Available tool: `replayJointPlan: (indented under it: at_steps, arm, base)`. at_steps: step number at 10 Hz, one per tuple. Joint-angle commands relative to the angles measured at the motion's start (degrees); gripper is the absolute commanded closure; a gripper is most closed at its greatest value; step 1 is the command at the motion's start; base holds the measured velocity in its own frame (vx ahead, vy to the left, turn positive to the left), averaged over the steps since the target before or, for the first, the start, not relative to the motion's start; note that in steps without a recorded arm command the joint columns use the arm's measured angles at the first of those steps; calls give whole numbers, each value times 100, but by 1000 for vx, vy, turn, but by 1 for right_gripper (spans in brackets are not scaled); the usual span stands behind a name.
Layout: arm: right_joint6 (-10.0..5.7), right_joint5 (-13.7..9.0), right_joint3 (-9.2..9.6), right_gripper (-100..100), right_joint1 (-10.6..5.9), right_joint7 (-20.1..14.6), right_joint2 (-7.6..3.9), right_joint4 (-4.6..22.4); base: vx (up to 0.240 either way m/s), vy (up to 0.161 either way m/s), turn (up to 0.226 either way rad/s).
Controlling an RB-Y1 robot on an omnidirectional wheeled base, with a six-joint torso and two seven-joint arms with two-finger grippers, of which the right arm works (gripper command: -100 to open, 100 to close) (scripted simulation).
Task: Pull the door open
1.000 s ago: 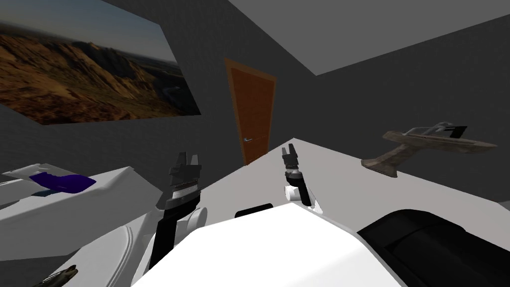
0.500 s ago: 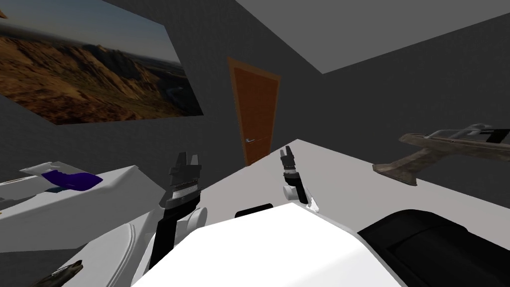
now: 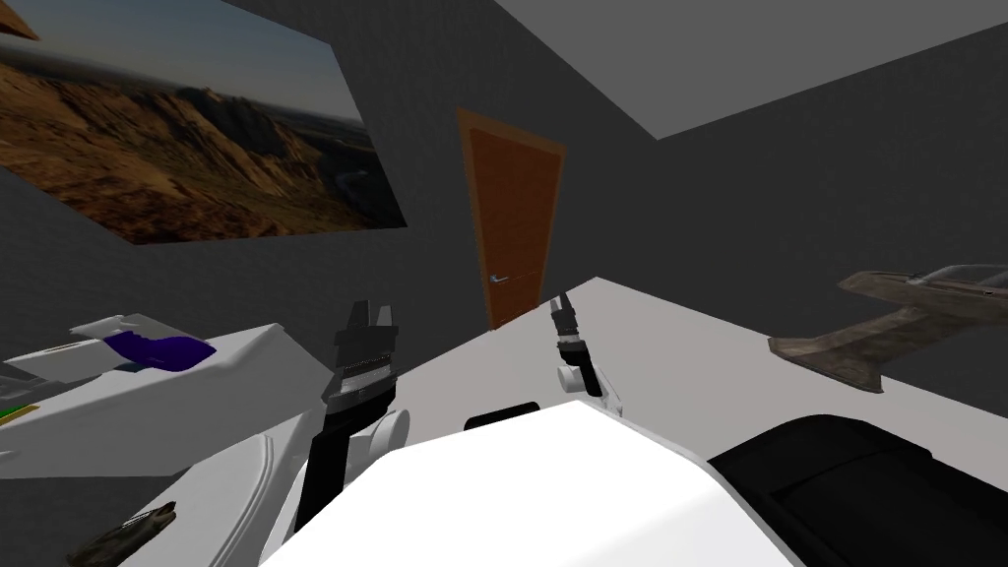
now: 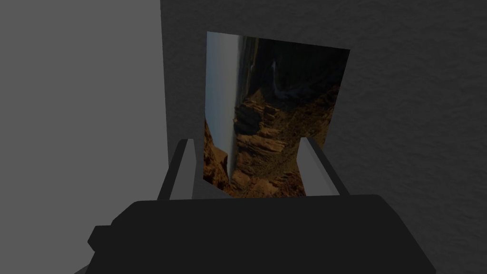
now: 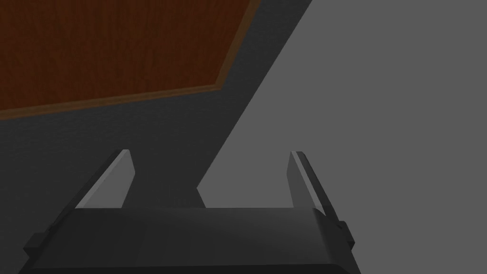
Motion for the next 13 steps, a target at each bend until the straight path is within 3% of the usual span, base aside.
replayJointPlan:
  at_steps: [1,9,10,13]
  arm:
    - [-41,-20,-19,-100,-67,-28,-51,218]
    - [-279,-111,-126,-100,-593,-111,-235,1552]
    - [-279,-111,-126,-100,-593,-111,-235,1579]
    - [-372,-147,-168,-100,-800,-143,-295,2066]
  base:
    - [108,-23,92]
    - [92,-26,111]
    - [63,-33,35]
    - [71,-19,106]
